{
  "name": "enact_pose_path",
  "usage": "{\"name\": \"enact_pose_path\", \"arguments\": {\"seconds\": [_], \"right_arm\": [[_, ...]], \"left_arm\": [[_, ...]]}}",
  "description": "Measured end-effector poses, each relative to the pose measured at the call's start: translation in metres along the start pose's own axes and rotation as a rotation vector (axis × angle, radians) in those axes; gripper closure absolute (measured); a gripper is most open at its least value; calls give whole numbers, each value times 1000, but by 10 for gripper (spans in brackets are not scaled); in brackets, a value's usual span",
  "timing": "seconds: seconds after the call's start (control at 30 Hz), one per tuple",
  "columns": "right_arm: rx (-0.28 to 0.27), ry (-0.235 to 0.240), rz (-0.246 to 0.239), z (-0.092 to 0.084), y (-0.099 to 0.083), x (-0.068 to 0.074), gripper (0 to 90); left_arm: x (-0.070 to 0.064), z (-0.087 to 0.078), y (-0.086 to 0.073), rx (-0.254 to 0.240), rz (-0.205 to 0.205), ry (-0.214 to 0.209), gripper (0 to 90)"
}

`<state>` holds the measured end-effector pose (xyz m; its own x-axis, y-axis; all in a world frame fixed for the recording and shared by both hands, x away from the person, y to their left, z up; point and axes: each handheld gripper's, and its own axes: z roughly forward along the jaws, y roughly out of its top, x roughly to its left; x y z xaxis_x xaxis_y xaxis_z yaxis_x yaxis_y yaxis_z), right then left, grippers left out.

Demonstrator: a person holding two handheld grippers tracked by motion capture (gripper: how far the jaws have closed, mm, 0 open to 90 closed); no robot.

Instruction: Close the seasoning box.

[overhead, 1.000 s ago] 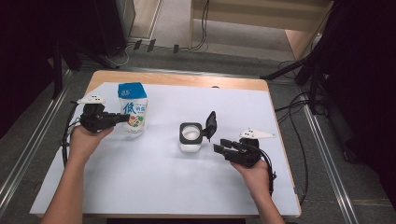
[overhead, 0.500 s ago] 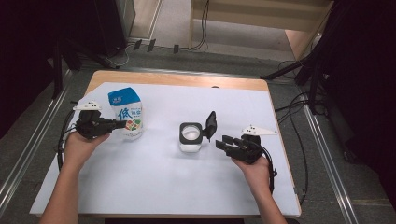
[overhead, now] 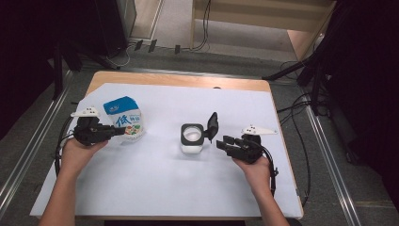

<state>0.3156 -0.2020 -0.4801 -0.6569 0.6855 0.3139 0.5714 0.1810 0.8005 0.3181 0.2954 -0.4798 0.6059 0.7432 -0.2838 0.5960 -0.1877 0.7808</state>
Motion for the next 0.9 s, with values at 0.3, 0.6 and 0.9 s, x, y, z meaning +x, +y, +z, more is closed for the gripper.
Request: {"name": "enact_pose_path", "arguments": {"seconds": [0.3,0.6,0.9], "right_arm": [[8,0,-1,2,0,1,575],[2,-6,11,2,1,-1,585],[-17,-31,26,4,10,-6,696]], "left_arm": [[1,-2,0,-9,-8,-5,740],[0,-4,1,7,-16,9,599],[-6,-6,-2,33,16,30,446]]}}
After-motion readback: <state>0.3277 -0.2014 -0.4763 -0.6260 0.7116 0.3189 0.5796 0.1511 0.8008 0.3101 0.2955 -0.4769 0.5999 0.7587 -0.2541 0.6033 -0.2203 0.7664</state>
